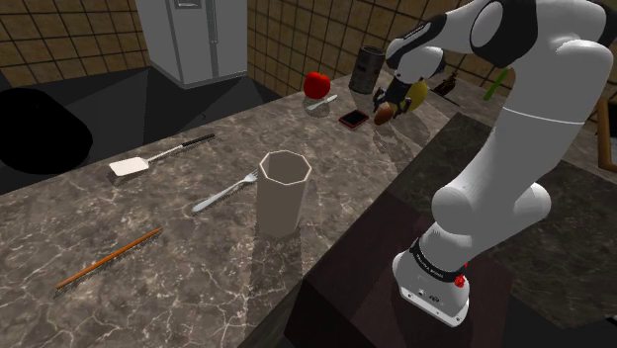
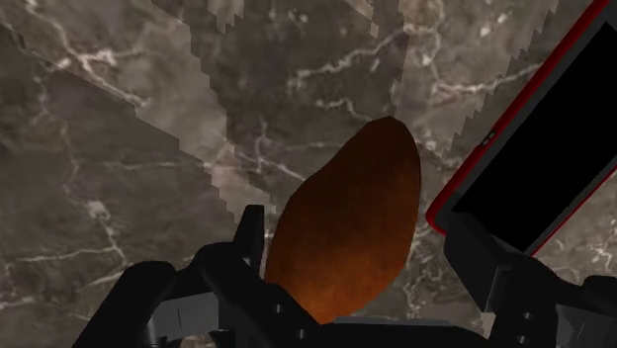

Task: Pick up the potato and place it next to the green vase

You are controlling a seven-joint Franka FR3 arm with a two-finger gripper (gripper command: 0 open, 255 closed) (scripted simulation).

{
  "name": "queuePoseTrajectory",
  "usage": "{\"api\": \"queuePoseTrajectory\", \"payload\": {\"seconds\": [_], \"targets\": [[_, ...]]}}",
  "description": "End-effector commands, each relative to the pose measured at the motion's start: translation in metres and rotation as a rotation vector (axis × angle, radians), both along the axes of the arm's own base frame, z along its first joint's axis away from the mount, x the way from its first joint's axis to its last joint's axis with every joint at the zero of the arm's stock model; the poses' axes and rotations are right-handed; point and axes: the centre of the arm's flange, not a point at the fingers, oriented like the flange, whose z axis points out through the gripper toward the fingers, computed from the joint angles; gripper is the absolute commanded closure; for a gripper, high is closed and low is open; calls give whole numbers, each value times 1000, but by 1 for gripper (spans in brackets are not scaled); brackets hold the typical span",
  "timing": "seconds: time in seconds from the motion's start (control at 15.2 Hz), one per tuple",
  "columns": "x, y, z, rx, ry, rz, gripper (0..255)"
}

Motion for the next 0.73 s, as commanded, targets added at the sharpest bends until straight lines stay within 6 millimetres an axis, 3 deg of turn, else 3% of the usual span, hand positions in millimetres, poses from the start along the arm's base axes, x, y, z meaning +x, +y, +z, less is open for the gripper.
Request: {"api": "queuePoseTrajectory", "payload": {"seconds": [0.0, 0.2, 0.46, 0.66], "targets": [[-1, 0, -2, 3, 3, 0, 0], [0, 0, -1, 3, 3, 0, 0], [-5, -1, 49, 3, 3, 0, 0], [-5, -1, 49, 3, 3, 0, 0]]}}
